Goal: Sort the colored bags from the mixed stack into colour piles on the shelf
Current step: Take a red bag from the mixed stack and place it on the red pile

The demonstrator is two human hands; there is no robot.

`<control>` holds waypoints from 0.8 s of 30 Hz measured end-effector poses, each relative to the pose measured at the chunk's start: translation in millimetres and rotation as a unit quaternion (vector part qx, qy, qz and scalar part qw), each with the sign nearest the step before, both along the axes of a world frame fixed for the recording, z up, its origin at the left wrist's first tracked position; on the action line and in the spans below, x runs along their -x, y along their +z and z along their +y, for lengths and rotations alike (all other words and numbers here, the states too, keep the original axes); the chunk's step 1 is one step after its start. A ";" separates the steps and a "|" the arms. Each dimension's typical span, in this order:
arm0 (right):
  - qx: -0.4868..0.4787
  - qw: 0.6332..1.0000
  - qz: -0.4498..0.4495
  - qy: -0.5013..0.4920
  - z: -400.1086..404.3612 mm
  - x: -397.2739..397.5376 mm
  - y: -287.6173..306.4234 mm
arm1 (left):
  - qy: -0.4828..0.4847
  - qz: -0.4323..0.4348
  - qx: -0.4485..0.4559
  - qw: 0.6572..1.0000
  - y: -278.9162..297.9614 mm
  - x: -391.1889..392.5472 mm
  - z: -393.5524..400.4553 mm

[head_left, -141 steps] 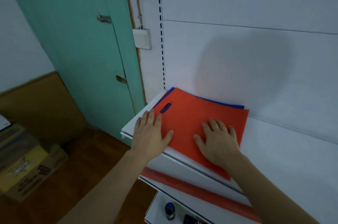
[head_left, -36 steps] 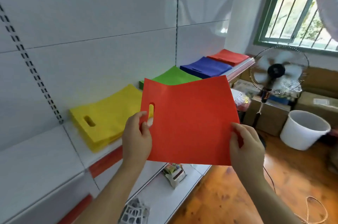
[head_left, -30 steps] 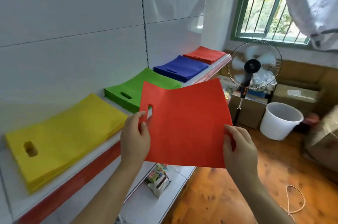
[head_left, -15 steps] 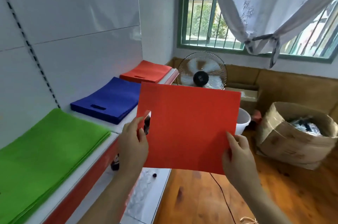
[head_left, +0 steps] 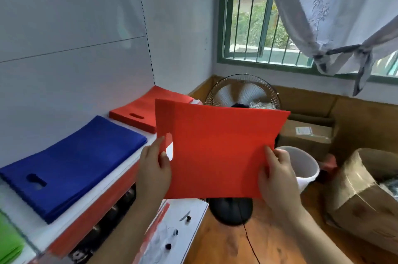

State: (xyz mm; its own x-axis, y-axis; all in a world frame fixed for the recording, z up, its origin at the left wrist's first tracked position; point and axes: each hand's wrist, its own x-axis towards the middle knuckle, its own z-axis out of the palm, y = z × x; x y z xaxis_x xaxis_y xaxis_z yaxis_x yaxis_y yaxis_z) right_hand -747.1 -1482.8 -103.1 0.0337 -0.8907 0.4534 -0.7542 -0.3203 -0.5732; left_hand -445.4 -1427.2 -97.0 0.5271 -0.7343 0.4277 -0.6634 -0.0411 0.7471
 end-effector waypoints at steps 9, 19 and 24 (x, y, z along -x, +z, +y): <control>0.007 0.995 0.015 0.095 -175.7 -87.4 3.8 | 0.114 -0.012 0.008 0.993 2.1 -62.8 -112.4; 0.006 0.979 0.027 0.200 -334.8 -191.4 15.7 | 0.202 -0.032 -0.015 0.979 3.4 -131.9 -200.8; -0.018 0.959 0.046 0.280 -394.5 -247.6 10.9 | 0.280 -0.049 -0.065 0.957 -3.6 -157.1 -216.4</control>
